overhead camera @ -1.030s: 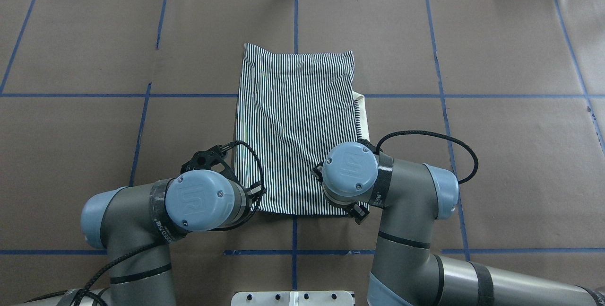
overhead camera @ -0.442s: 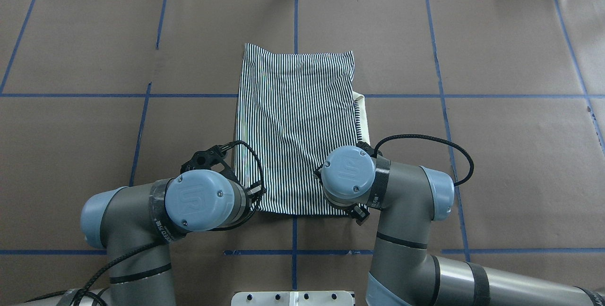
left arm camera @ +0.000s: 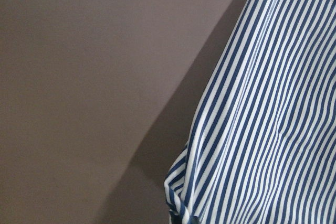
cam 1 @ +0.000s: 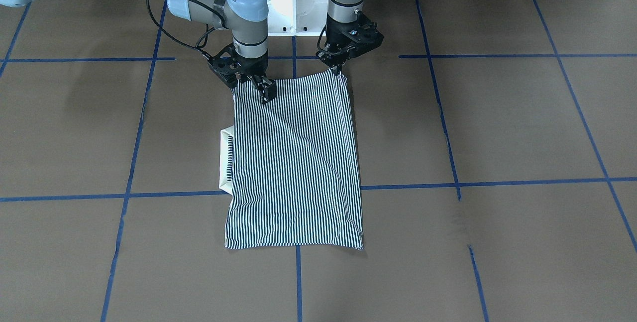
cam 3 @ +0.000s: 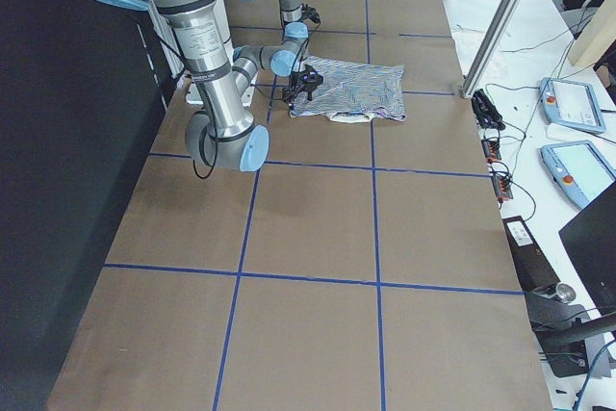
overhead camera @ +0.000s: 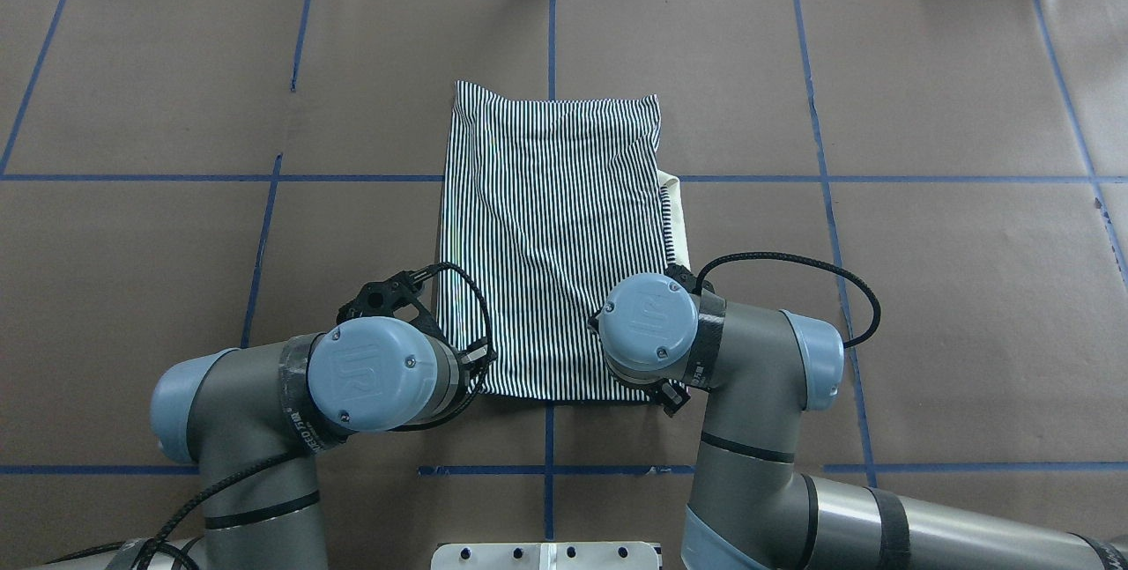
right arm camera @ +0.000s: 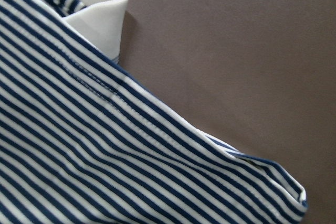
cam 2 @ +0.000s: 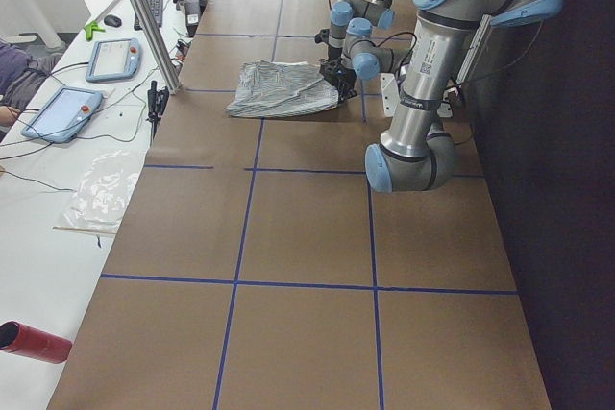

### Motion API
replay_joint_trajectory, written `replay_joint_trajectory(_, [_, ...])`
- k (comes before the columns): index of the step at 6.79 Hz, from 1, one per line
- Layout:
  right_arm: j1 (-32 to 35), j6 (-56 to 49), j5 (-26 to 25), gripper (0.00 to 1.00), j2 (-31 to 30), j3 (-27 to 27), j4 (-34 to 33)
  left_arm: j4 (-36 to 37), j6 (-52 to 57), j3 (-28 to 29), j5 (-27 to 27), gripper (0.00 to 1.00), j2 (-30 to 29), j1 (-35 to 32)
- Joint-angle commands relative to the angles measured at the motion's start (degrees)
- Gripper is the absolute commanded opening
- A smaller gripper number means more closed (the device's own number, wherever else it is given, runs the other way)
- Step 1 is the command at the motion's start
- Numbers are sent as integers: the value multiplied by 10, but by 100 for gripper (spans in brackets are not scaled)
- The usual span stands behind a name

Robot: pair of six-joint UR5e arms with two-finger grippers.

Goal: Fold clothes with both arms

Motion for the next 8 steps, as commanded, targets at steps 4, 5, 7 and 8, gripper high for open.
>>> replay_joint_trajectory(4, [0, -4, 1, 0, 1, 0, -1, 0, 1, -1, 0, 0, -1, -2])
replay_joint_trajectory(5, [0, -4, 1, 0, 2, 2, -1, 0, 0, -1, 0, 0, -1, -2])
replay_joint_trajectory(7, [-1, -4, -7, 0, 2, 6, -1, 0, 0, 0, 0, 0, -1, -3])
replay_joint_trajectory(8, [-3, -4, -13, 0, 2, 6, -1, 0, 0, 0, 0, 0, -1, -3])
